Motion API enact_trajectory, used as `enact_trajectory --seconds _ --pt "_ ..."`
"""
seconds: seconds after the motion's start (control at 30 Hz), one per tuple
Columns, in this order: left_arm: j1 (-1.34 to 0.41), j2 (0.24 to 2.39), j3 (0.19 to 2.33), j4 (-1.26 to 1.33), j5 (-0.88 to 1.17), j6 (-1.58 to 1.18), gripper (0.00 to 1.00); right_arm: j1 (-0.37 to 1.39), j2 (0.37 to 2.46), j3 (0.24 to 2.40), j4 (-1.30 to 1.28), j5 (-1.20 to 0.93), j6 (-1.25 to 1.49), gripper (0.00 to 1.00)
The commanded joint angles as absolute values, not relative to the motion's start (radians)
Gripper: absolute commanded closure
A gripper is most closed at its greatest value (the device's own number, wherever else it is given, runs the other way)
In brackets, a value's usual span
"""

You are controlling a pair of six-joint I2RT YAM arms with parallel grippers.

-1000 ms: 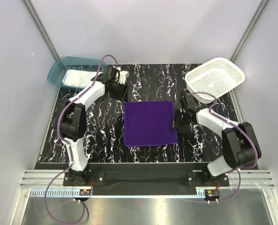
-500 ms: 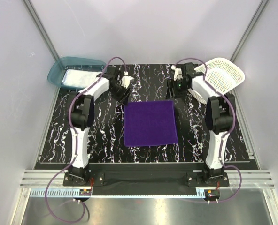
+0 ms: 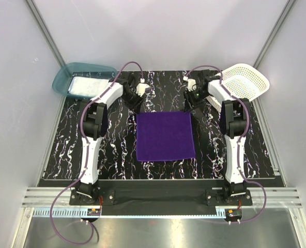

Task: Fold and stack the towels
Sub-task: Fold the towel

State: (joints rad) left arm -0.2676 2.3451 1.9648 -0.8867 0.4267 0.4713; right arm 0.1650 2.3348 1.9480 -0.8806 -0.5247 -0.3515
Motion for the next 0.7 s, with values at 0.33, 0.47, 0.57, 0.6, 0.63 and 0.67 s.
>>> enact_trajectory --seconds 0.33,0.47,0.57,0.6,0.63,0.67 --pt "-0.259 2.411 2.098 -0.954 0.508 0.555 0.96 0.124 2.398 2.051 -0.992 -0.649 -0.477 0.62" --pt "-0.259 2.405 2.109 -0.956 0.497 0.558 0.64 0.124 2.439 2.100 -1.028 -0.643 -0.498 0.51" --pt "-0.259 2.398 2.108 -0.962 0.460 0.574 0.58 0.124 2.453 2.131 -1.048 -0.652 -0.515 0.51" --pt "-0.258 2.393 2.108 -0.972 0.459 0.587 0.57 0.123 2.460 2.146 -1.058 -0.655 -0.518 0.51" --pt "-0.255 2.391 2.109 -0.977 0.460 0.597 0.55 0.123 2.464 2.152 -1.068 -0.657 -0.523 0.51" --pt "-0.253 2.390 2.109 -0.982 0.471 0.604 0.55 0.121 2.467 2.158 -1.074 -0.664 -0.534 0.51"
